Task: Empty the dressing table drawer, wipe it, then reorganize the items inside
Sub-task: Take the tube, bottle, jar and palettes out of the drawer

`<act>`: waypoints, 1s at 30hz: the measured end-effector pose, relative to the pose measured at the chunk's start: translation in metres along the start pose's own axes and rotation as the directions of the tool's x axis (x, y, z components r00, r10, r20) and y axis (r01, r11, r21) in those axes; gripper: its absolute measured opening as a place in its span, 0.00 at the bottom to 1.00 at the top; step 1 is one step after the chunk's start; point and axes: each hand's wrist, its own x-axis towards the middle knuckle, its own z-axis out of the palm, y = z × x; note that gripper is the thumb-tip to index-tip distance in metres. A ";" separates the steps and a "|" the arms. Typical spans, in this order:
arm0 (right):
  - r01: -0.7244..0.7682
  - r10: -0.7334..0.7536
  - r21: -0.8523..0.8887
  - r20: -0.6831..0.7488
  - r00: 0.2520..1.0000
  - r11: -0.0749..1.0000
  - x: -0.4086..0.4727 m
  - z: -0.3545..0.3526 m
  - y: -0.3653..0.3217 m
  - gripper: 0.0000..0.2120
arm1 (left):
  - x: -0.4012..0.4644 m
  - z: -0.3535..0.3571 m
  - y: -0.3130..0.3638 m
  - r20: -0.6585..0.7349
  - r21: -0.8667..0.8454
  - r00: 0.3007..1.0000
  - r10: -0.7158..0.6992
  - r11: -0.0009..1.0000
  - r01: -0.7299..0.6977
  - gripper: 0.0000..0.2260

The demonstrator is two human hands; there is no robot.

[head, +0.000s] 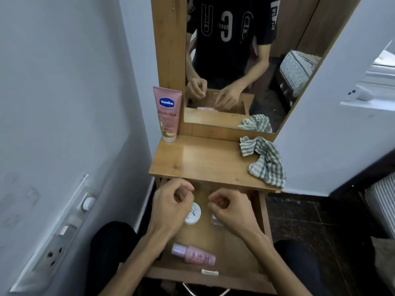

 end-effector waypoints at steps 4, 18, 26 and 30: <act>0.090 0.024 -0.263 0.400 0.916 0.960 -0.033 0.021 0.015 0.11 | -0.022 0.006 -0.009 0.062 0.106 0.997 -0.042 0.994 0.035 0.11; 0.149 0.037 -0.343 0.479 0.877 0.928 -0.037 0.015 0.016 0.15 | -0.034 -0.017 -0.020 0.003 0.091 0.999 -0.041 0.995 0.040 0.14; 0.042 -0.037 0.121 -0.042 0.998 0.992 0.026 -0.029 -0.032 0.13 | 0.021 -0.015 0.001 -0.052 -0.157 0.988 -0.146 0.978 0.136 0.11; 0.044 0.007 0.198 -0.250 0.968 0.979 0.087 -0.011 -0.055 0.12 | 0.066 -0.008 0.012 0.066 -0.263 0.976 -0.206 0.940 0.216 0.10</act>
